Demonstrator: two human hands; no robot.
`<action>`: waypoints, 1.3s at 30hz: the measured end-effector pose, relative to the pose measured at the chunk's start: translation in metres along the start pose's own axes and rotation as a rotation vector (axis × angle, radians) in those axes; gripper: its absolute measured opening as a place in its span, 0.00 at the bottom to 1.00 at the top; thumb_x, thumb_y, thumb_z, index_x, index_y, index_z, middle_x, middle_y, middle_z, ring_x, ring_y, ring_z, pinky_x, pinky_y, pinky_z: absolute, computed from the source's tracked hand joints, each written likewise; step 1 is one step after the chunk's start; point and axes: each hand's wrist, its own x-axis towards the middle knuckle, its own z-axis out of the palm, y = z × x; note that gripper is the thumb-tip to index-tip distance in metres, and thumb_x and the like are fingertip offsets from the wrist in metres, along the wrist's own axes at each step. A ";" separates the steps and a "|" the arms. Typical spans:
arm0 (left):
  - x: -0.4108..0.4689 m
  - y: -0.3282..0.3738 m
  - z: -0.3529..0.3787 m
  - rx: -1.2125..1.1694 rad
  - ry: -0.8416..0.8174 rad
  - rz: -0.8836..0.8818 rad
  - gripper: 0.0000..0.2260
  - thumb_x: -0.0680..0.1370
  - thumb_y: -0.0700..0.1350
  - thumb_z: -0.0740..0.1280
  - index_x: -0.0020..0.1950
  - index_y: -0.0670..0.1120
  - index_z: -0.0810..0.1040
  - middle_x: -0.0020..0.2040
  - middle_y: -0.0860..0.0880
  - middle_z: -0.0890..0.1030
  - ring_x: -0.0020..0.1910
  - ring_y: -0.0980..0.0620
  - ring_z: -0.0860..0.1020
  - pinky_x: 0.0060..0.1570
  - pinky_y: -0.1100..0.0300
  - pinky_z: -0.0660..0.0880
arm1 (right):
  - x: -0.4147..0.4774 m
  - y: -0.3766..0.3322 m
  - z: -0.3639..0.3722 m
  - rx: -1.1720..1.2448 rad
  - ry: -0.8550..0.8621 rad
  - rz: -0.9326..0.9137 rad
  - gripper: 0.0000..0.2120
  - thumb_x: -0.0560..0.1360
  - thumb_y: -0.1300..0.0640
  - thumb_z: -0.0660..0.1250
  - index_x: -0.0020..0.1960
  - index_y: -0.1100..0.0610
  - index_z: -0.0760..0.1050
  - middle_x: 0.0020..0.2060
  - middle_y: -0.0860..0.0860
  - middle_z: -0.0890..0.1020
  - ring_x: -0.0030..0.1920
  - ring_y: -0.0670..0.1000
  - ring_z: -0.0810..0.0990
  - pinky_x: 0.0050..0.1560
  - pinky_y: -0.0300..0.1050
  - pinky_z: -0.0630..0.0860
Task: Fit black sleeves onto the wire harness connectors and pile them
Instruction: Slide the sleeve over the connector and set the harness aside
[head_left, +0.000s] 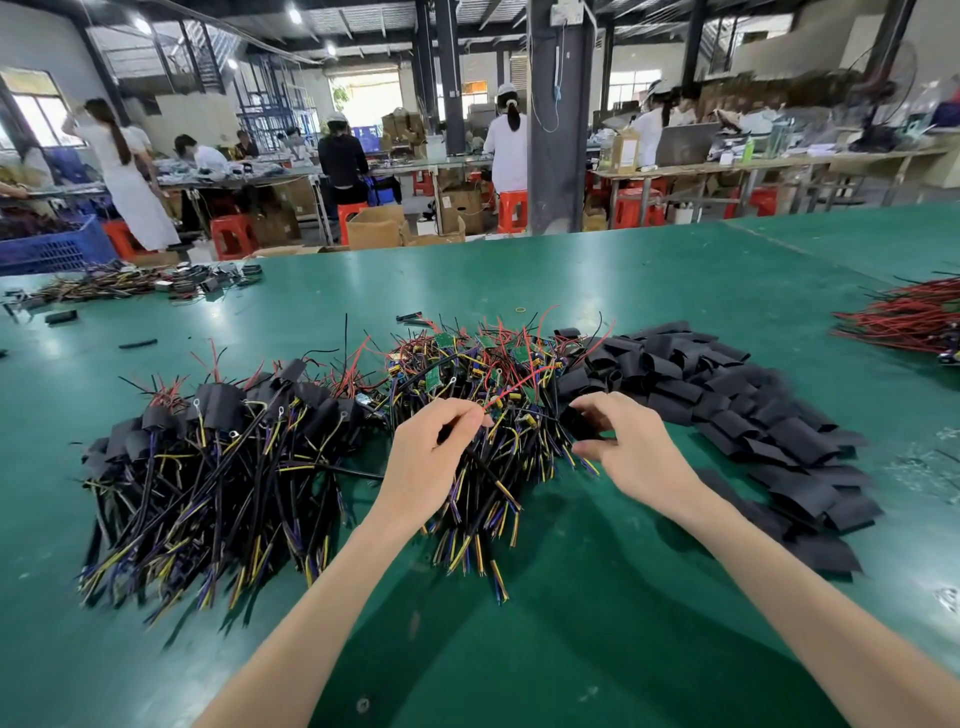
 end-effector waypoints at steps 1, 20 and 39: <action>0.000 -0.001 0.000 0.008 -0.015 0.001 0.09 0.80 0.43 0.62 0.47 0.49 0.82 0.47 0.59 0.81 0.50 0.69 0.75 0.48 0.79 0.64 | 0.001 0.000 0.000 0.011 0.016 0.009 0.19 0.68 0.65 0.74 0.58 0.58 0.77 0.45 0.49 0.76 0.47 0.49 0.75 0.53 0.37 0.66; 0.000 -0.004 -0.003 0.192 -0.116 0.088 0.07 0.79 0.46 0.65 0.48 0.51 0.82 0.43 0.53 0.78 0.43 0.52 0.77 0.49 0.49 0.73 | 0.004 -0.001 -0.008 0.196 0.058 0.103 0.19 0.68 0.67 0.73 0.58 0.58 0.77 0.48 0.53 0.80 0.47 0.50 0.78 0.53 0.34 0.66; -0.003 0.004 0.005 0.216 -0.102 0.140 0.12 0.76 0.29 0.62 0.58 0.36 0.73 0.64 0.46 0.67 0.55 0.57 0.73 0.59 0.65 0.70 | -0.014 -0.022 0.012 -0.346 0.015 -0.415 0.22 0.68 0.66 0.73 0.62 0.59 0.75 0.51 0.54 0.77 0.51 0.56 0.77 0.54 0.48 0.72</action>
